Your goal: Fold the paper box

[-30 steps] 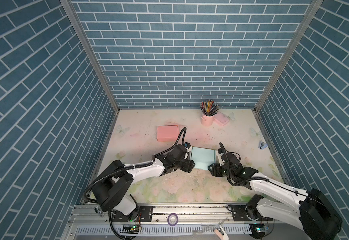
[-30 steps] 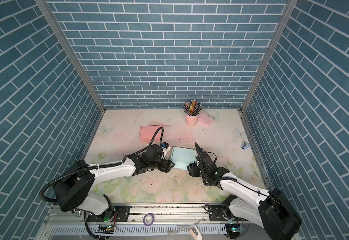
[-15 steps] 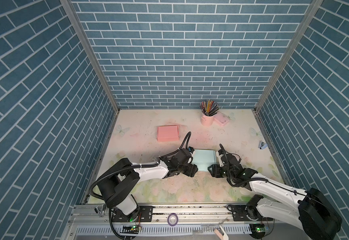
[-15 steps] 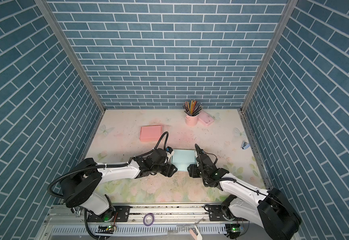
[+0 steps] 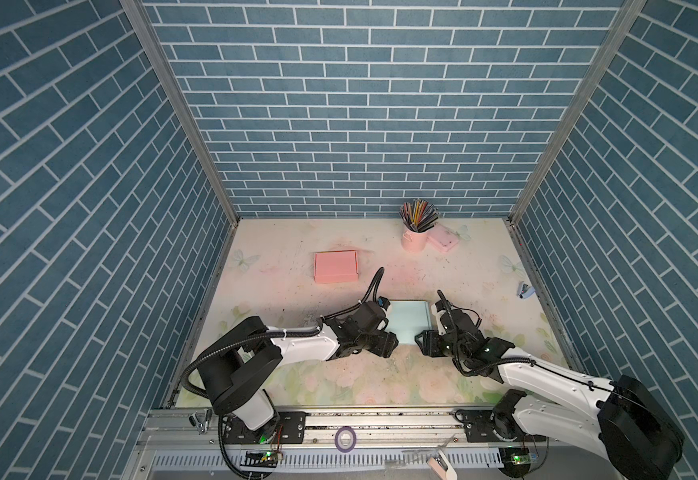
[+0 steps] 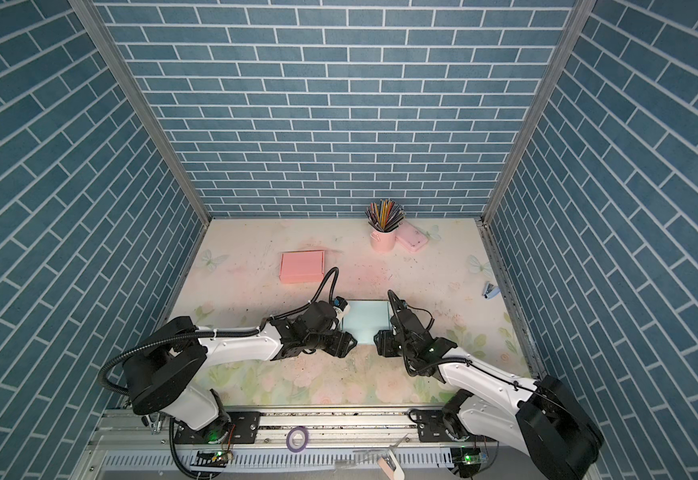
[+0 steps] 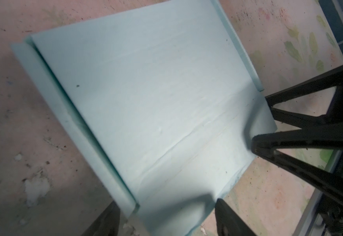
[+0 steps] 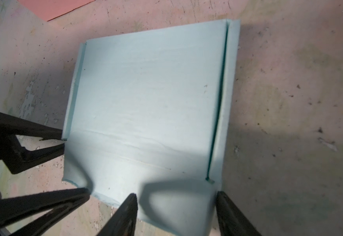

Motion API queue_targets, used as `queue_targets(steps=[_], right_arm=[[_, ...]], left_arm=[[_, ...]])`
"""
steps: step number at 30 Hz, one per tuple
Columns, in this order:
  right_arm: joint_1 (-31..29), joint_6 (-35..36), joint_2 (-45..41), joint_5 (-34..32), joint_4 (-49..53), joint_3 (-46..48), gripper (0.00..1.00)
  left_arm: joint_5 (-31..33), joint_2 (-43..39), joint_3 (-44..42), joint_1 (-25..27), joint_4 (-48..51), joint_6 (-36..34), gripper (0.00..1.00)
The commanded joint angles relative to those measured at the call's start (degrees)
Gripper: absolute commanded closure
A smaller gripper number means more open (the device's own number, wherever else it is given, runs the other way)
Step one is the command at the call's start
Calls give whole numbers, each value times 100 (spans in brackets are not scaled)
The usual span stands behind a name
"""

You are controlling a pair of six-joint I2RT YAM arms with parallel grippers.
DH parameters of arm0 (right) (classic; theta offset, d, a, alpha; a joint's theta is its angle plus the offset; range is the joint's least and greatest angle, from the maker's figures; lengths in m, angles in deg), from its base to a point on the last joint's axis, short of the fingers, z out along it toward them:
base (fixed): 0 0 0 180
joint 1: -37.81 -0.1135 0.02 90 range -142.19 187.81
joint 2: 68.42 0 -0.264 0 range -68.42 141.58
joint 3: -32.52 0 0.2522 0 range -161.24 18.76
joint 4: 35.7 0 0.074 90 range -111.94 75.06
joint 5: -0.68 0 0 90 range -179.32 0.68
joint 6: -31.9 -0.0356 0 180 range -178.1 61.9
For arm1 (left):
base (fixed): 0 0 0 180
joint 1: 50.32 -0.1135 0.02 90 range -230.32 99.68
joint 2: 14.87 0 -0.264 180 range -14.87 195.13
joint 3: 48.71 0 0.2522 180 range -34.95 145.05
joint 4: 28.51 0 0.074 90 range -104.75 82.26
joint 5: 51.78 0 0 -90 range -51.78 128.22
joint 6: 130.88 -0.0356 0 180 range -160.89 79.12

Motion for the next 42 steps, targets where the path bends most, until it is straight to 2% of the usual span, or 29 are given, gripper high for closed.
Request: queue_targets(steps=[1, 6, 11, 16, 19, 21, 24, 34, 42], right_arm=[[-55, -253, -99, -125, -52, 80, 38], [-157, -262, -100, -160, 44, 19, 38], [-277, -270, -26, -187, 36, -50, 38], [-306, -287, 23, -250, 7, -54, 38], [-311, -322, -56, -314, 10, -35, 38], [-309, -323, -79, -342, 18, -35, 38], [-310, -314, -32, -325, 3, -43, 38], [-319, -342, -51, -254, -28, -17, 39], [-331, -376, 5, -185, -139, 9, 39]], left_arm=[[180, -78, -147, 31, 48, 108, 26], [126, -195, -390, 69, -39, 263, 22], [260, -398, -547, 99, -37, 361, 13], [509, -830, -633, 100, 139, 359, 12], [797, -1225, -549, 104, 622, 286, 12], [1020, -1445, -460, 109, 999, 221, 13], [1026, -1571, -338, 106, 1154, 113, 16], [569, -766, 41, 104, 607, 70, 28], [402, -513, -3, 116, 320, 200, 29]])
